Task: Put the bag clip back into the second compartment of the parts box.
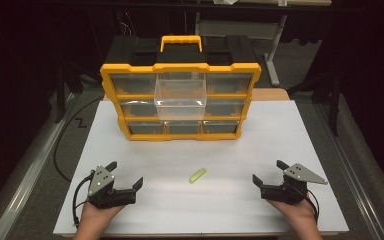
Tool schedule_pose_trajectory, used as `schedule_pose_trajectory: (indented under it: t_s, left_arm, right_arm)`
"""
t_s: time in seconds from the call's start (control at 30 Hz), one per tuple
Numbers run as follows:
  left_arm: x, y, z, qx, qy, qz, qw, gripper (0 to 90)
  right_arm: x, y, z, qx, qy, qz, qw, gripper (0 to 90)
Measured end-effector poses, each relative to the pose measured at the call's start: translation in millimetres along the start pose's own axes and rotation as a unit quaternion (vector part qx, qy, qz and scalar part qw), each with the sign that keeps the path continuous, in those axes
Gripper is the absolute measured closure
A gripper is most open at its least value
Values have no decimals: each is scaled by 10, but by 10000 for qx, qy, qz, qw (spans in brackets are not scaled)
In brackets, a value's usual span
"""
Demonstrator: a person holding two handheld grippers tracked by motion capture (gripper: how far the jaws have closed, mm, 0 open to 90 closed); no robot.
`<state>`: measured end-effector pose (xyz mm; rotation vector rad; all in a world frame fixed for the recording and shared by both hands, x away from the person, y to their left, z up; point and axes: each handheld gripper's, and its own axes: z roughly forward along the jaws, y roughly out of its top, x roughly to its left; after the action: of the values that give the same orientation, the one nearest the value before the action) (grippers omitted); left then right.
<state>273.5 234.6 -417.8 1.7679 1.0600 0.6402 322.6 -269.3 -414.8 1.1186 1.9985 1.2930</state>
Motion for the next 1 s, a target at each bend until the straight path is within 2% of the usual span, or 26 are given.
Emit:
schedule_pose_trajectory:
  t_s: [0.17, 0.53, 0.7, 0.77, 0.87, 0.97, 1.0]
  left_arm:
    - [-10, 14, 10, -86, -43, 47, 9999, 5]
    - [0, 18, 10, -88, -149, 22, 9998, 4]
    - [-5, 31, -6, -272, -235, 13, 9994, 4]
    - [-7, 32, -7, -319, -224, 21, 9992, 4]
    - [-5, 30, 9, -259, -199, 39, 9995, 4]
    - [-9, 30, 16, -228, -356, 41, 9991, 4]
    - [-20, 29, 15, -243, -339, 67, 9991, 4]
  right_arm:
    - [-5, -19, 8, 64, -18, 6, 10000, 1]
    - [19, -23, 45, 130, -28, -108, 9999, 1]
    - [84, 21, 95, 75, 98, -149, 9998, 0]
    - [160, 85, 173, 90, 196, -235, 9995, 0]
    - [200, 129, 232, 51, 292, -189, 9994, 1]
    - [261, 210, 374, 277, 306, -334, 9986, 2]
    - [276, 232, 422, 312, 357, -283, 9985, 3]
